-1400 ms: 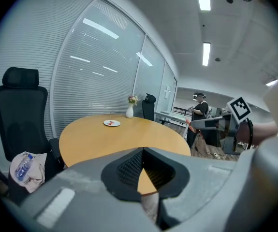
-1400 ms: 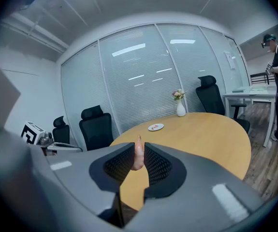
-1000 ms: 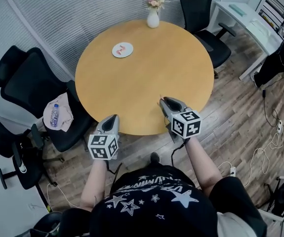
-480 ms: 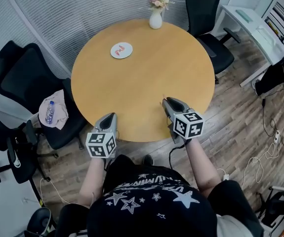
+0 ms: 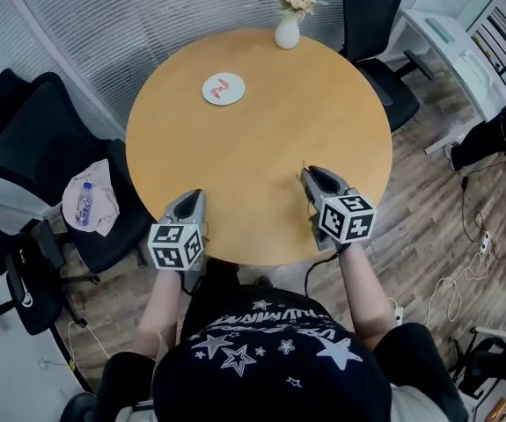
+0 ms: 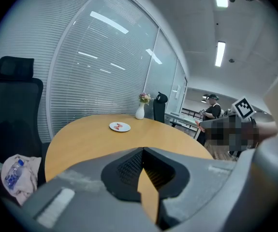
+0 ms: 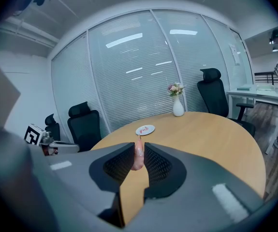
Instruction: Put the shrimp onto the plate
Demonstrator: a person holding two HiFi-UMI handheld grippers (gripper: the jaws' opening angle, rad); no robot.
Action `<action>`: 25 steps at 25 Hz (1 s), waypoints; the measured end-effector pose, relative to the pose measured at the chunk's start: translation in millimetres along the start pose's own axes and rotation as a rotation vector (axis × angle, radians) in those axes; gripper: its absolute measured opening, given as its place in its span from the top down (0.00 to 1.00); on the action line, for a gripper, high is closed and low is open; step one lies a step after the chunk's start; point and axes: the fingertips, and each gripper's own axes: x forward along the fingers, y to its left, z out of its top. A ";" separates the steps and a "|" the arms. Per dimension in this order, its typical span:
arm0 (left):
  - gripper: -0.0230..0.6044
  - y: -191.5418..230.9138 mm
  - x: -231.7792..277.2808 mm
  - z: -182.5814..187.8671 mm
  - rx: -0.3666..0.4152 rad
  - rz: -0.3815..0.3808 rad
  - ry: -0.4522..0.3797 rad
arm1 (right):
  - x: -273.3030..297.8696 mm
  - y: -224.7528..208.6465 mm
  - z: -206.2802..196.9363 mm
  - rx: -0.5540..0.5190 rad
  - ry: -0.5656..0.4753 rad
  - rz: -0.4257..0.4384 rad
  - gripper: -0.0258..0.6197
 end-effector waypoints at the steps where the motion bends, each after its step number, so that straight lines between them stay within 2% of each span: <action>1: 0.96 5.3 4.2 4.7 0.006 -0.011 -0.001 | 5.4 -1.6 6.6 -0.001 -0.004 -0.010 0.86; 7: 0.96 45.7 34.6 22.9 -0.018 -0.048 0.005 | 54.9 -4.1 27.9 0.008 0.001 -0.058 0.86; 25: 0.96 147.6 98.7 101.7 -0.010 -0.073 -0.044 | 201.5 14.3 73.8 0.002 0.051 -0.042 0.86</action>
